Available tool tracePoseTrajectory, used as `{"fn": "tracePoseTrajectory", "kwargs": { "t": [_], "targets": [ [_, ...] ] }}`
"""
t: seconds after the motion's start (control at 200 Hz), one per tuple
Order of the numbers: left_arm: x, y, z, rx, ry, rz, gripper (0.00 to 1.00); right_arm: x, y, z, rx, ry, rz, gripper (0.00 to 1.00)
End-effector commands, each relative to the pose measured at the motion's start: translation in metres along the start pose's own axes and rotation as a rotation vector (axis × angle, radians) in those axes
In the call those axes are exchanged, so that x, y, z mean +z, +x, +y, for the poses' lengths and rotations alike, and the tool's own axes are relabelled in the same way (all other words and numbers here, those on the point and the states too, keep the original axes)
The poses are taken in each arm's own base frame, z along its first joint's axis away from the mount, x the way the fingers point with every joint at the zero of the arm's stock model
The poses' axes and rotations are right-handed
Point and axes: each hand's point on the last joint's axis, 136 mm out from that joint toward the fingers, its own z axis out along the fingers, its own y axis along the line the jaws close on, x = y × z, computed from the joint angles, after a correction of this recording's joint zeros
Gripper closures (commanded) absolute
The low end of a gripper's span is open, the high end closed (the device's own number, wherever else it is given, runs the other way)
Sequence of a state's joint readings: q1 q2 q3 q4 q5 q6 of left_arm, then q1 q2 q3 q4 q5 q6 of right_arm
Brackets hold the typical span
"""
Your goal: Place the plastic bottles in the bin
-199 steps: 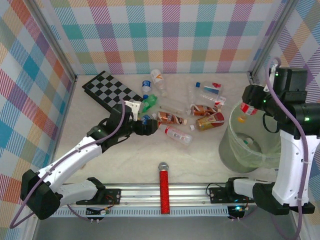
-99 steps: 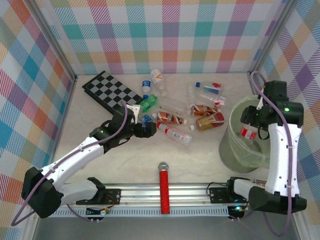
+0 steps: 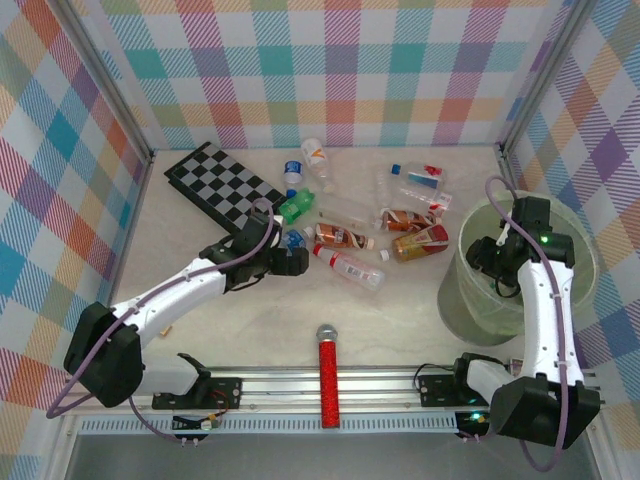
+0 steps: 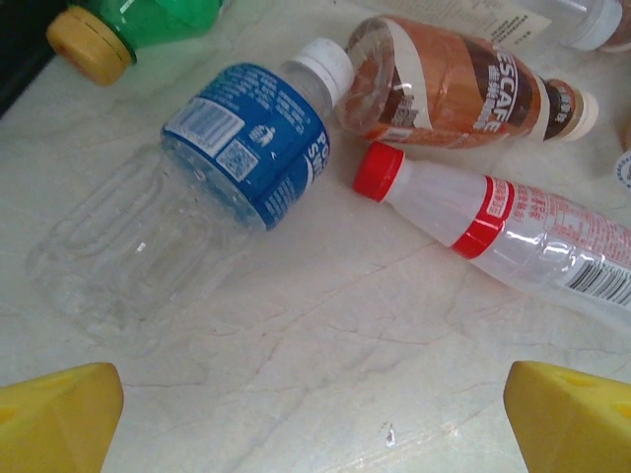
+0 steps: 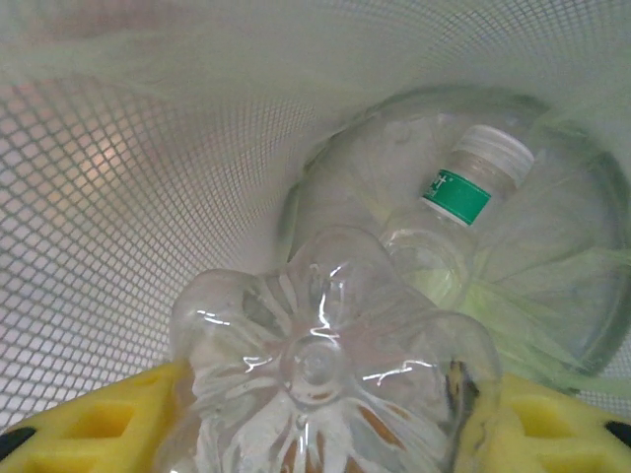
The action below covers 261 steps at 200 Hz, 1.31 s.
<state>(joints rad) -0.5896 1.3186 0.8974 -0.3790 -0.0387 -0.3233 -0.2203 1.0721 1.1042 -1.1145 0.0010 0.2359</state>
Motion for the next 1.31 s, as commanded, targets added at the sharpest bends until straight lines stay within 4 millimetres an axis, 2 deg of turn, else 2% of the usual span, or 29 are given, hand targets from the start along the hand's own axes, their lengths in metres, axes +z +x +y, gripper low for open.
{"fn": "tracePoseTrajectory", "kwargs": {
  "t": [0.0, 0.07, 0.19, 0.275, 0.34, 0.505, 0.625, 0.875, 1.045, 1.155, 1.3],
  "targets": [
    [-0.007, -0.012, 0.002, 0.034, -0.011, -0.005, 0.02, 0.007, -0.007, 0.007, 0.056, -0.067, -0.024, 0.83],
    [-0.008, -0.011, 0.005, 0.037, -0.018, 0.003, 0.01, 0.012, -0.007, 0.006, 0.069, -0.078, -0.01, 0.78],
    [-0.007, -0.012, 0.005, 0.041, -0.009, -0.007, 0.01, 0.016, -0.008, 0.004, 0.086, -0.083, -0.016, 0.55],
    [-0.006, -0.016, 0.004, 0.054, -0.01, -0.006, 0.01, 0.014, -0.009, 0.002, 0.093, -0.082, -0.024, 0.47],
    [-0.006, -0.018, 0.004, 0.066, -0.017, -0.005, 0.0, 0.009, -0.011, 0.0, 0.095, -0.08, -0.044, 0.42],
    [-0.003, -0.02, -0.001, 0.109, 0.01, 0.018, 0.01, -0.007, -0.02, -0.006, 0.101, -0.083, -0.078, 0.19],
    [0.004, -0.018, 0.0, 0.162, -0.005, 0.063, 0.0, -0.021, -0.024, -0.004, 0.099, -0.092, -0.105, 0.08],
    [0.014, -0.011, 0.017, 0.259, -0.077, 0.148, 0.0, -0.069, -0.037, -0.01, 0.084, -0.025, -0.185, 0.01],
    [0.03, -0.014, 0.04, 0.296, -0.183, 0.177, 0.0, -0.105, -0.04, 0.006, 0.054, -0.097, -0.256, 0.01],
    [0.042, -0.015, 0.048, 0.312, -0.206, 0.189, 0.0, -0.12, -0.037, 0.024, 0.026, -0.196, -0.274, 0.01],
    [0.055, -0.013, 0.052, 0.341, -0.214, 0.219, 0.0, -0.157, -0.024, 0.073, -0.021, -0.489, -0.305, 0.01]
  ]
}}
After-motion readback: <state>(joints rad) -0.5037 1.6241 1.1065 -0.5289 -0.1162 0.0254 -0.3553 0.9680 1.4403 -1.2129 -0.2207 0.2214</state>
